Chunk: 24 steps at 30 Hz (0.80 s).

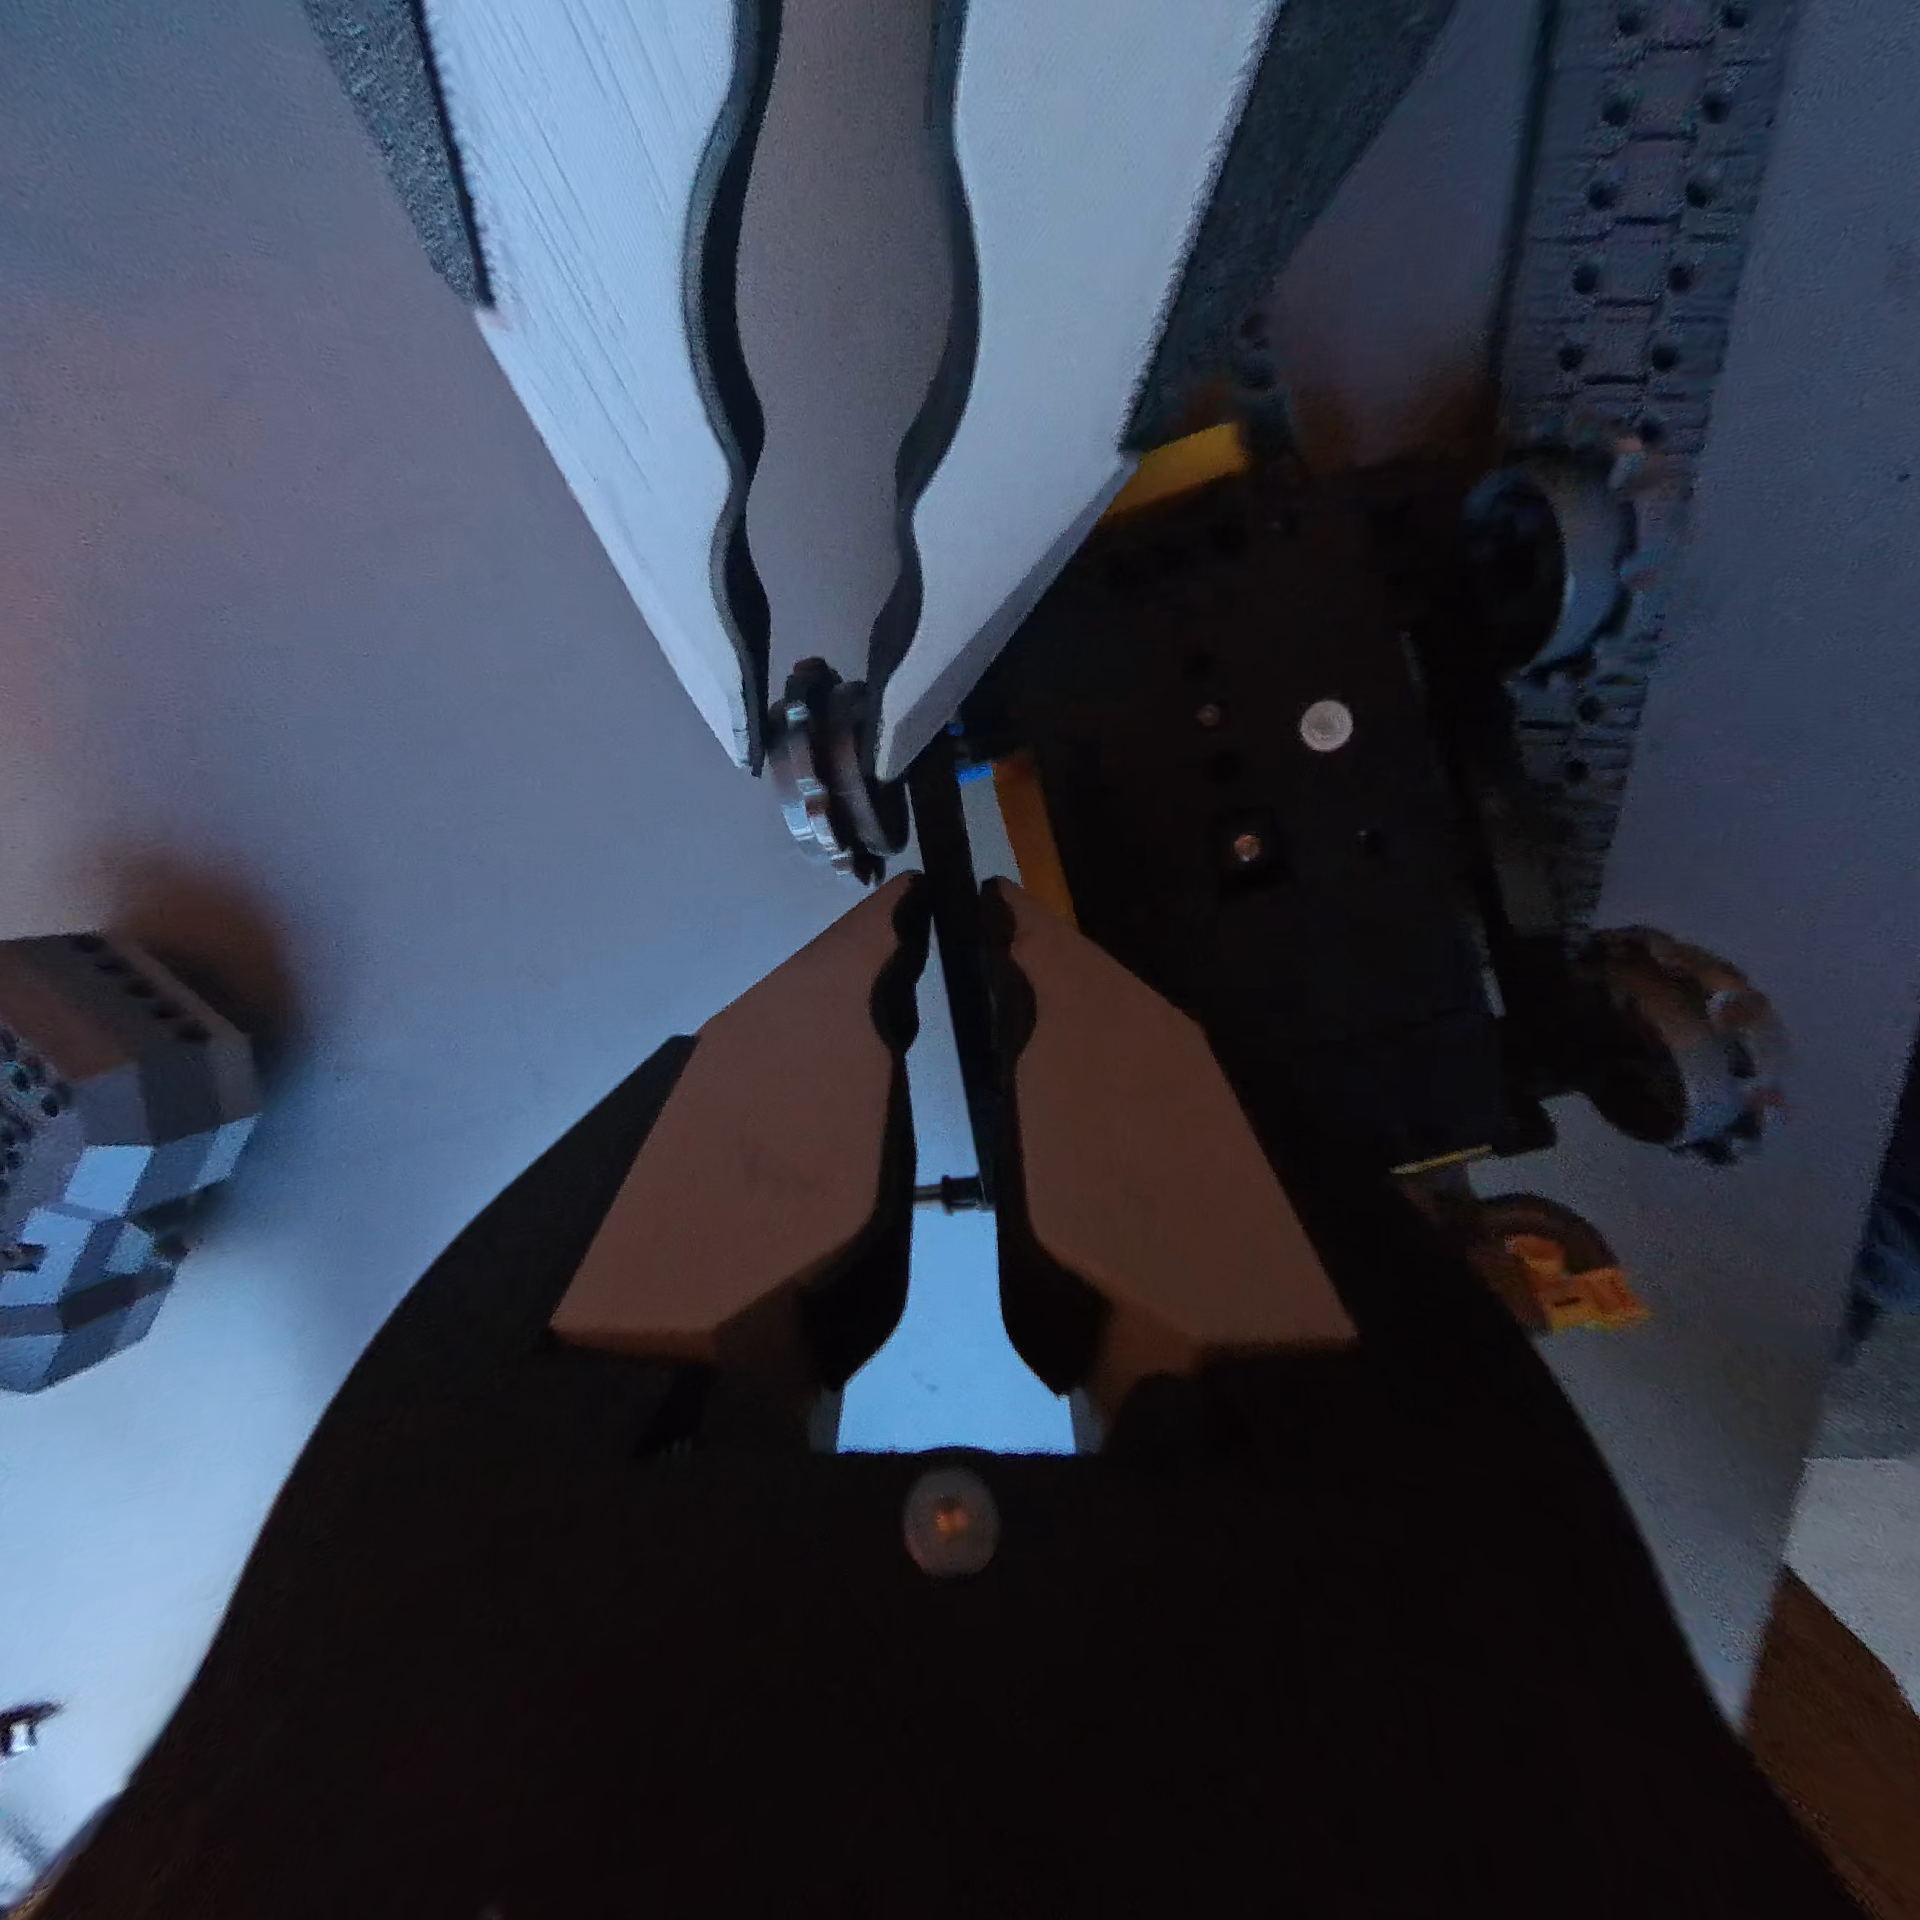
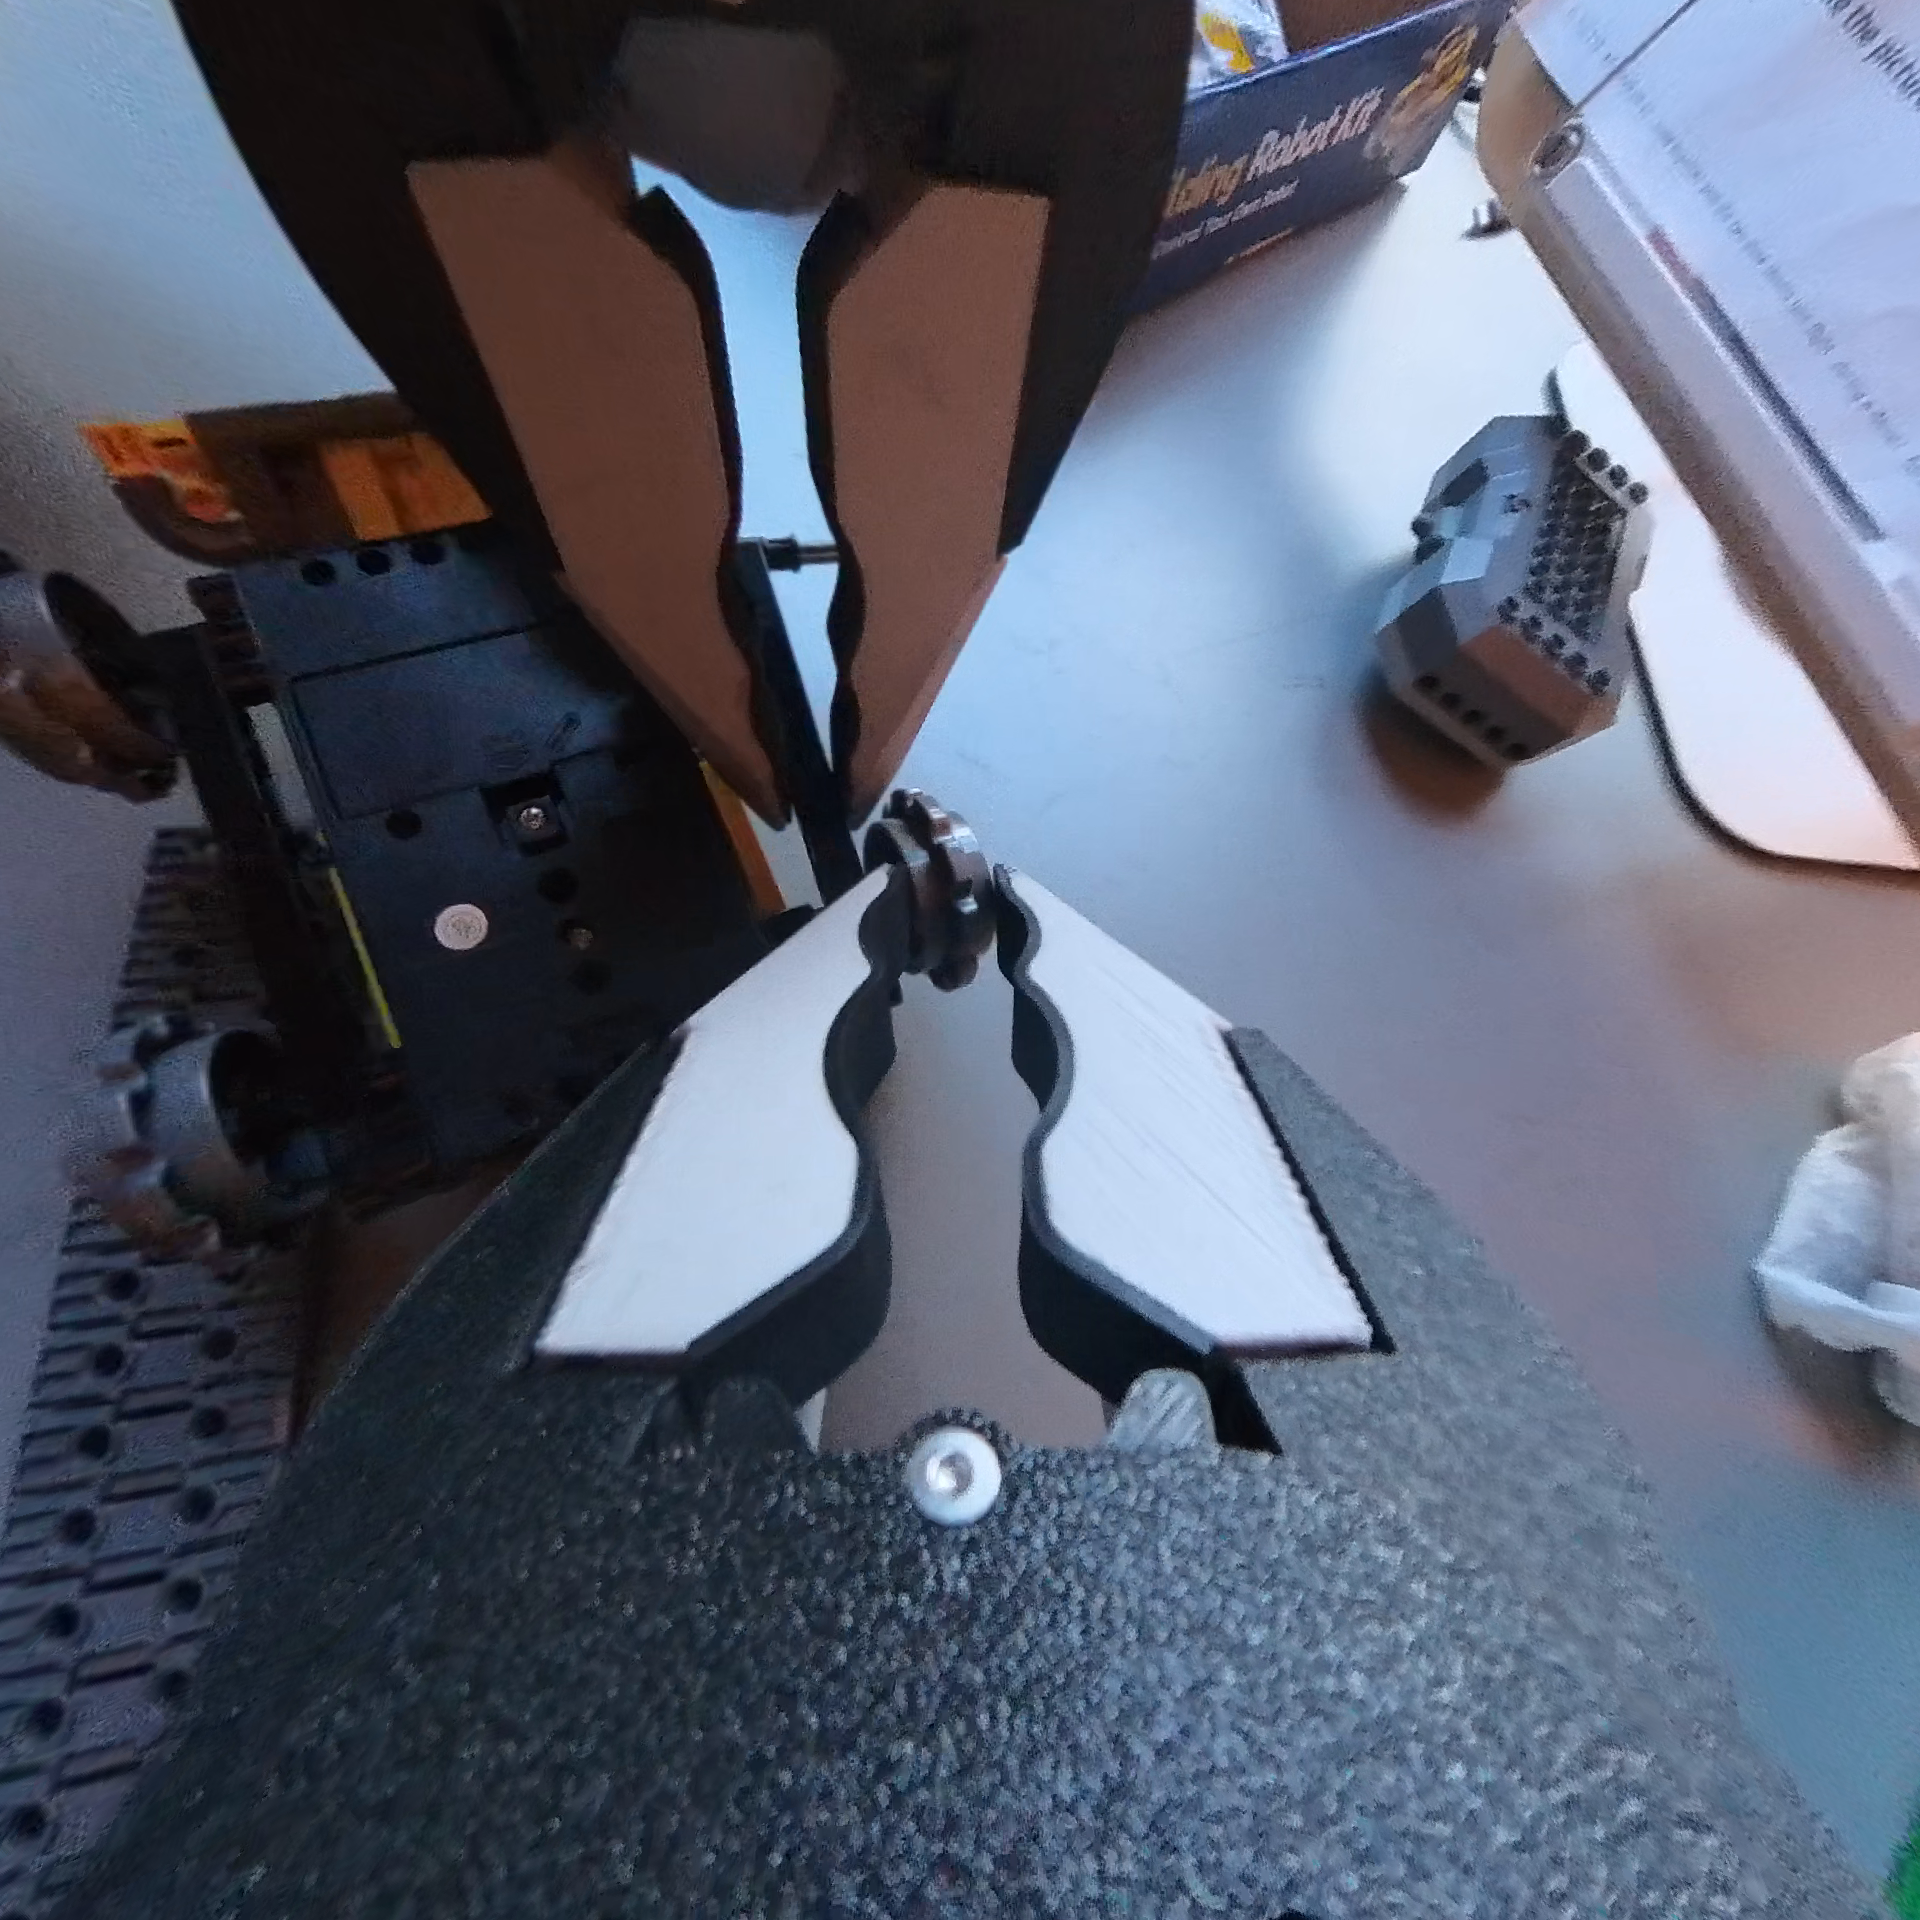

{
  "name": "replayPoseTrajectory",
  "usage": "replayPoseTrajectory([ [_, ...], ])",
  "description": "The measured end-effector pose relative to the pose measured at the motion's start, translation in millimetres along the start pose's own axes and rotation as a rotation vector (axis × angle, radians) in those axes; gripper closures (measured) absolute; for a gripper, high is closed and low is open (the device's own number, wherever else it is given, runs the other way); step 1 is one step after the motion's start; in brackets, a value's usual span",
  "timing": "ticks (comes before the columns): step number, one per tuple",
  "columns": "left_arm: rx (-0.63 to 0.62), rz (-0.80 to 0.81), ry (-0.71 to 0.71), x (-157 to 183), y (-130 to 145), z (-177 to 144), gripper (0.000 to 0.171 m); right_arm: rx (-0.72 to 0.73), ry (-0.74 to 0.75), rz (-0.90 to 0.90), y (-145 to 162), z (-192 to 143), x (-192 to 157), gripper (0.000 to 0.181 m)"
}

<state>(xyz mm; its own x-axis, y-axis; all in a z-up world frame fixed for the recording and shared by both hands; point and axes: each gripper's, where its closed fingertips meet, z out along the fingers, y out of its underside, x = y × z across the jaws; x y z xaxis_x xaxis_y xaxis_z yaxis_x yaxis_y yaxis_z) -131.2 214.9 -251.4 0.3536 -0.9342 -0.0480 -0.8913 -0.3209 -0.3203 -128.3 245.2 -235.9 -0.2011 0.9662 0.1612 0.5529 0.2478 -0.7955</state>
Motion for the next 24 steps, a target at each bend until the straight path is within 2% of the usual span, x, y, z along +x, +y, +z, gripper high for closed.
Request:
replayPoseTrajectory([
  [6,0.050,0.107,0.001,1.5,-2.8,-0.1,0.164,0.007,-0.065,0.021,2.3,-3.8,-1.8,0.169],
  [8,0.058,0.168,-0.005,3.2,-5.0,-1.3,0.164,0.008,-0.073,0.022,2.1,-7.8,-0.1,0.155],
  [9,0.059,0.200,-0.005,4.2,-6.2,-1.6,0.164,0.008,-0.095,0.016,1.9,-9.3,-2.7,0.155],
  [13,0.043,0.278,0.017,6.5,-5.5,0.7,0.163,-0.011,-0.146,0.016,4.5,-7.3,-11.4,0.170],
  [18,0.038,0.254,-0.002,-1.2,5.2,0.4,0.162,-0.039,0.070,-0.051,-1.6,6.7,2.2,0.173],
  [24,0.075,0.222,-0.059,-17.2,14.2,-5.2,0.162,-0.029,0.219,0.025,-11.1,17.4,21.4,0.173],
])
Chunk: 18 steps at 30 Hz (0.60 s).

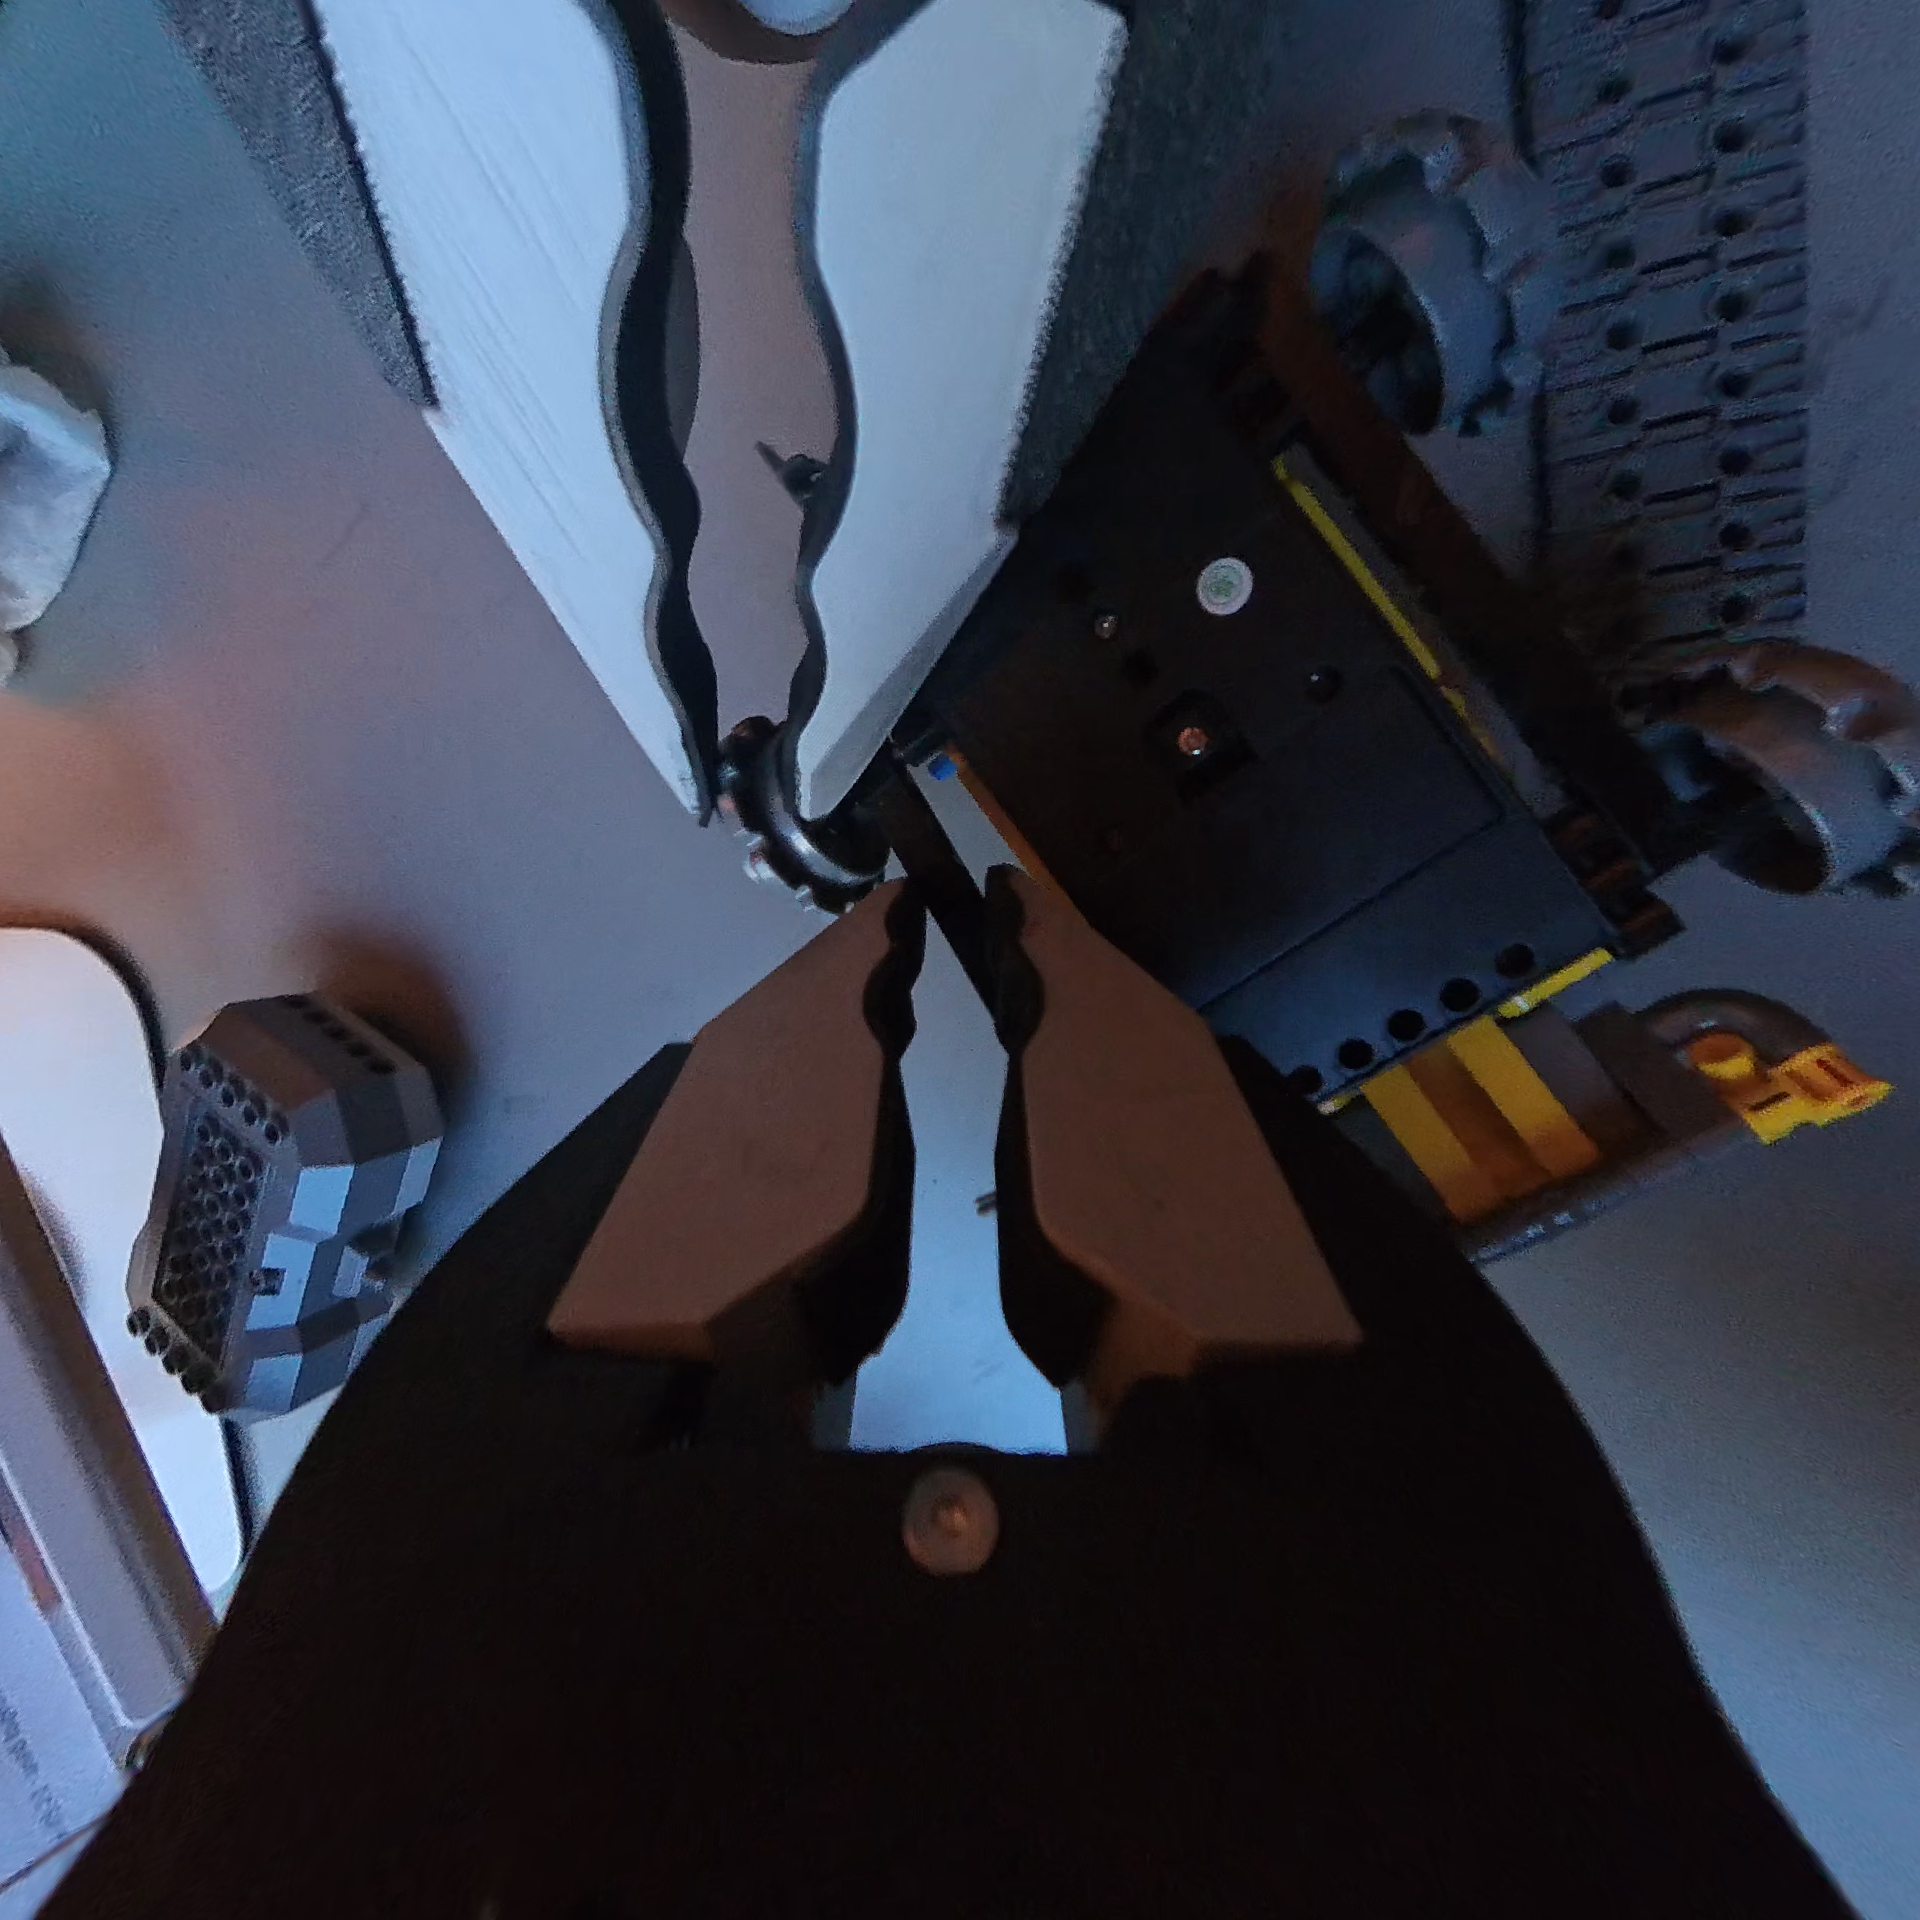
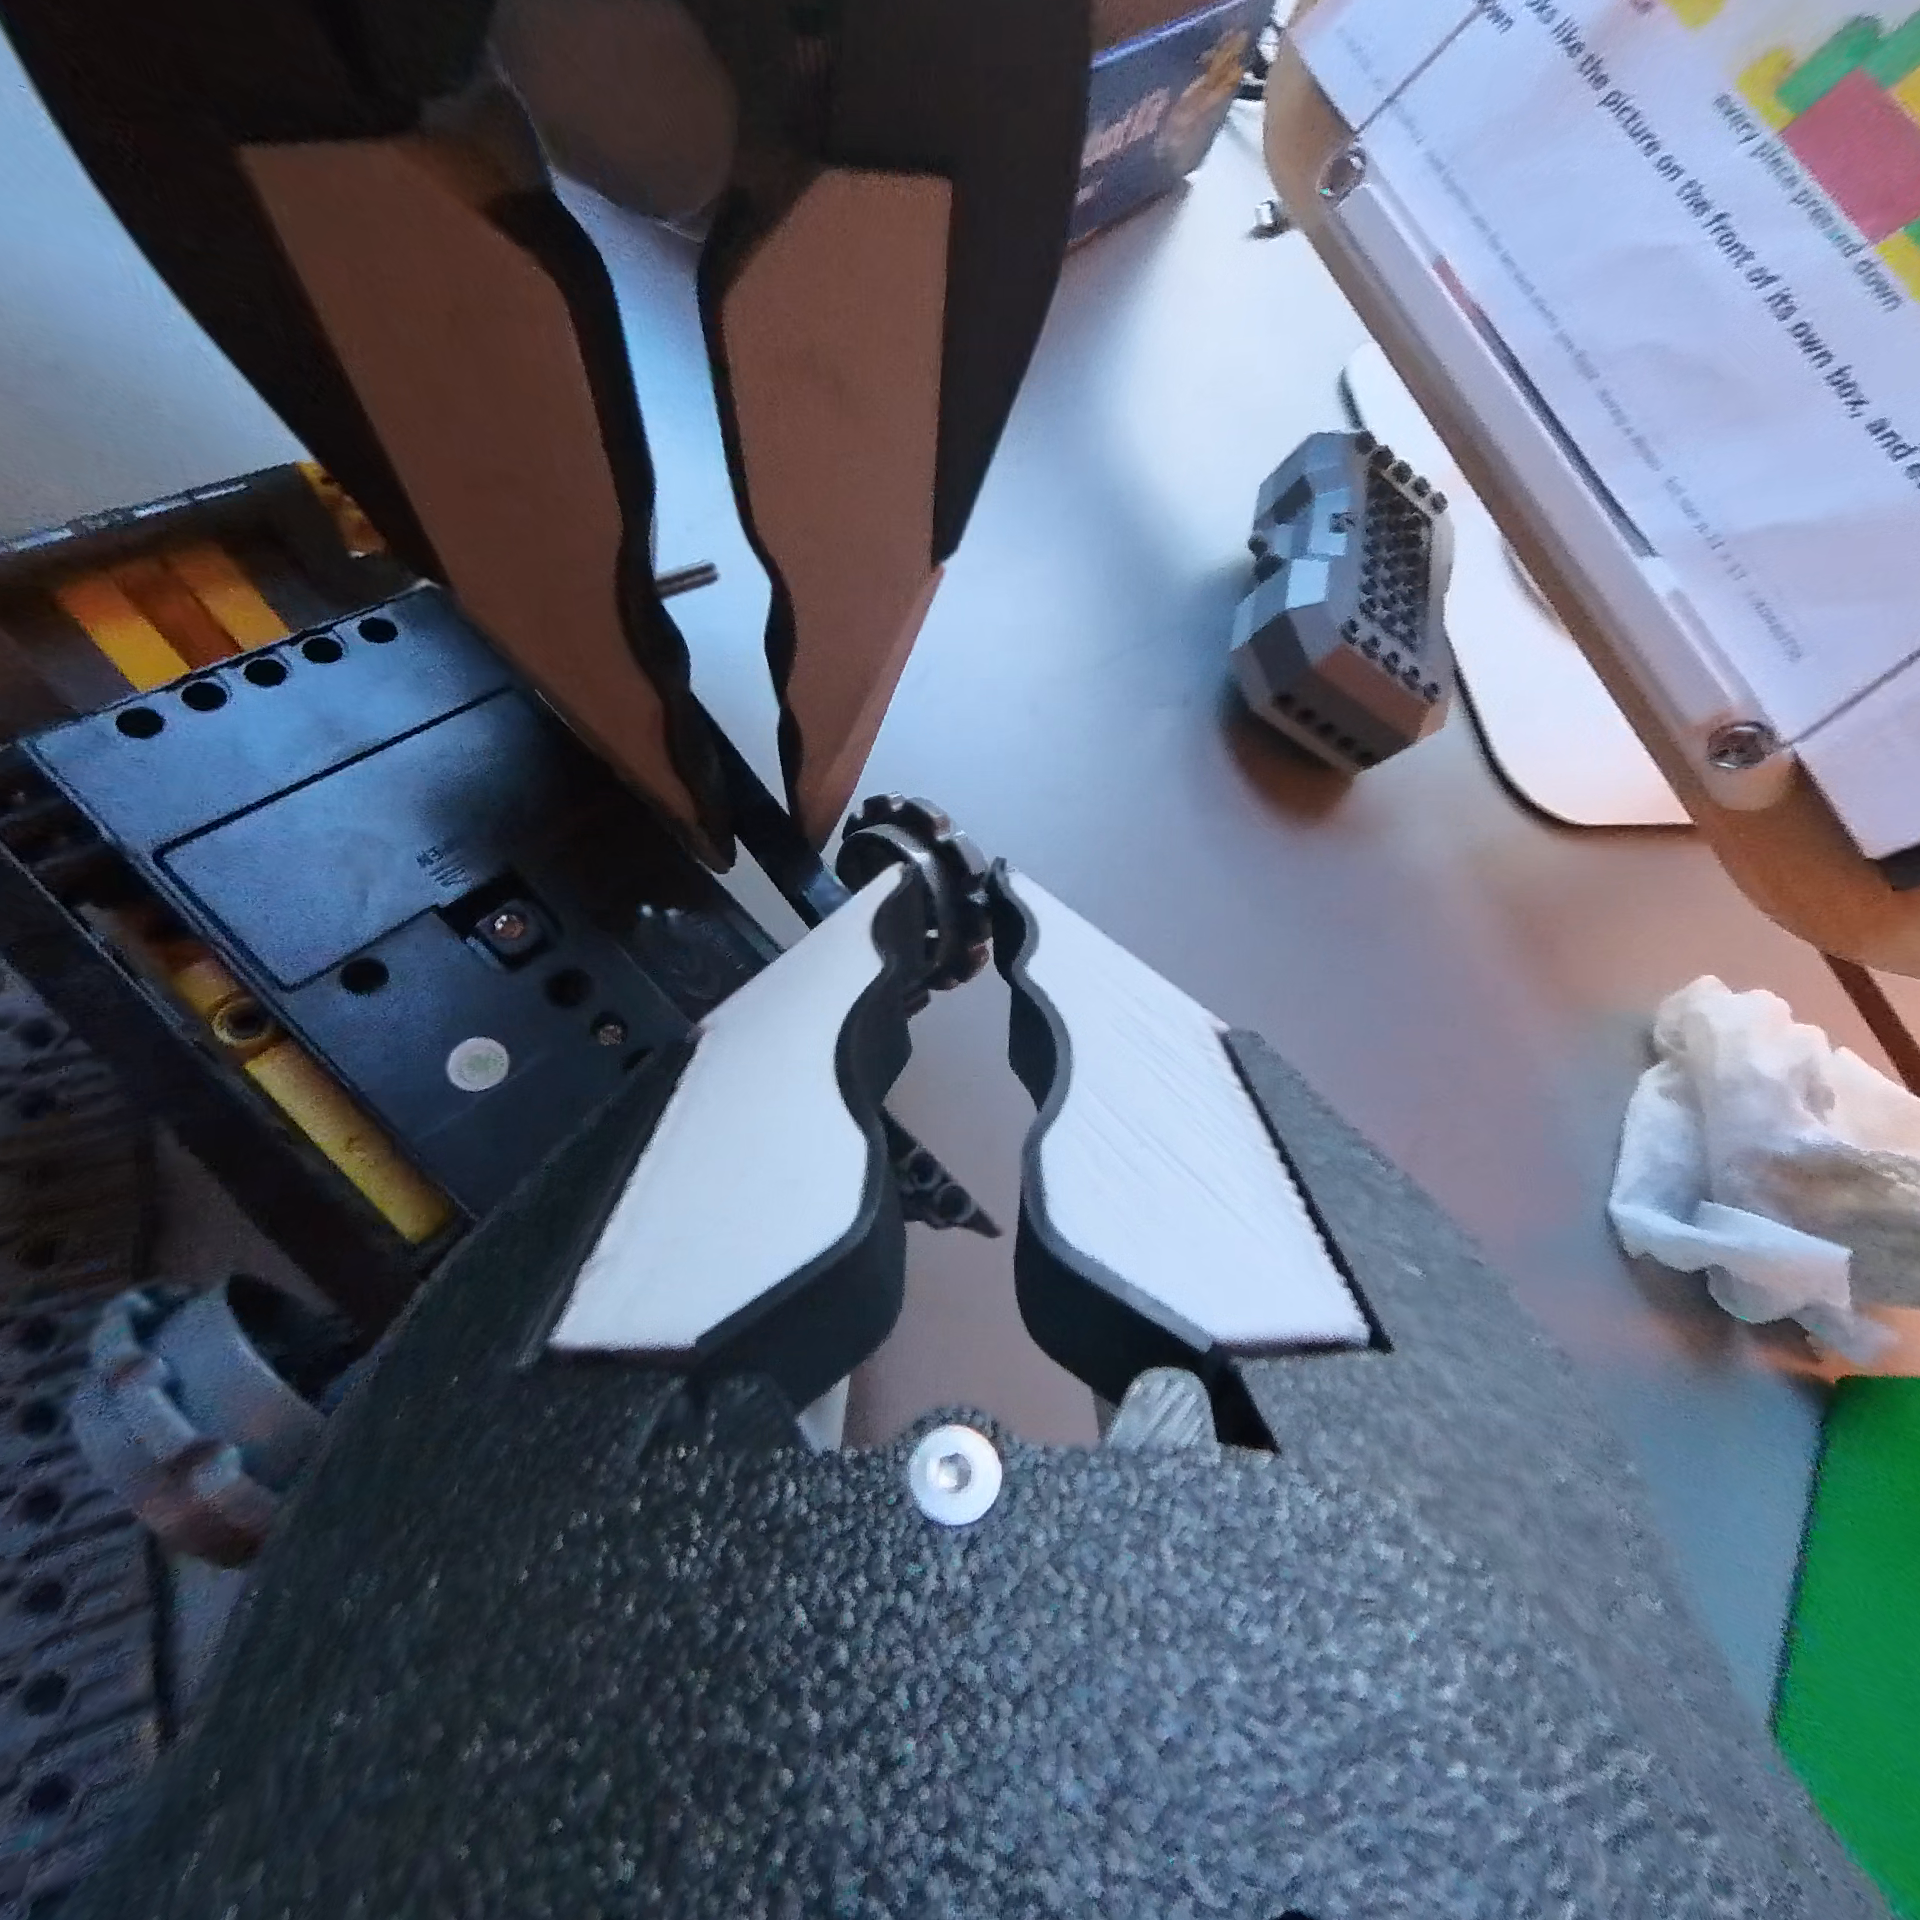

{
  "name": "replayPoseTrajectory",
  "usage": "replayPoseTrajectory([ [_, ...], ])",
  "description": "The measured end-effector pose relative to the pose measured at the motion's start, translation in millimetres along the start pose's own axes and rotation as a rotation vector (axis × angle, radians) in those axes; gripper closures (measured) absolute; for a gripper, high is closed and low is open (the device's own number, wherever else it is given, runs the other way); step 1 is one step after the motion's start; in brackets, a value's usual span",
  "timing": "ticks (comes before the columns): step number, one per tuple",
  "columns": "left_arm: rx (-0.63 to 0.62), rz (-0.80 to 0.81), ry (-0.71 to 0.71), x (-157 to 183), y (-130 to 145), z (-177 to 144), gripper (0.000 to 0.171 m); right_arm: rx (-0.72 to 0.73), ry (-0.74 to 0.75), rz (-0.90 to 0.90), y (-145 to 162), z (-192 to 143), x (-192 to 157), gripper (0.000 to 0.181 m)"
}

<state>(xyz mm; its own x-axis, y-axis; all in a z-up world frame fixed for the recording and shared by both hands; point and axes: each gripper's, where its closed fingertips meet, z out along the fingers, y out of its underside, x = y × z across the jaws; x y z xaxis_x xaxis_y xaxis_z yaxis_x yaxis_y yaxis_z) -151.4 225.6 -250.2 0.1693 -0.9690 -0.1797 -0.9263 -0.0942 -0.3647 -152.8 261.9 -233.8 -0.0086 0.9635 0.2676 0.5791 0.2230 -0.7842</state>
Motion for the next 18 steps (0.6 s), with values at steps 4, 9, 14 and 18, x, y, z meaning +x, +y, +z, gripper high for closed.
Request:
replayPoseTrajectory([
  [4,0.013,0.016,-0.015,-2.8,4.5,-3.5,0.162,0.021,-0.029,0.113,-3.7,2.9,2.1,0.173],
  [9,0.074,0.146,-0.065,-6.3,-0.1,-18.0,0.163,0.123,-0.220,0.188,-14.0,-17.8,-5.8,0.168],
  [14,0.038,0.258,-0.117,-15.2,-4.0,-24.2,0.166,0.193,-0.375,0.280,-11.2,-42.7,-4.9,0.168],
  [18,0.030,0.274,-0.110,-14.2,-9.9,-21.2,0.166,0.197,-0.380,0.232,-6.3,-51.0,-5.4,0.163],
])
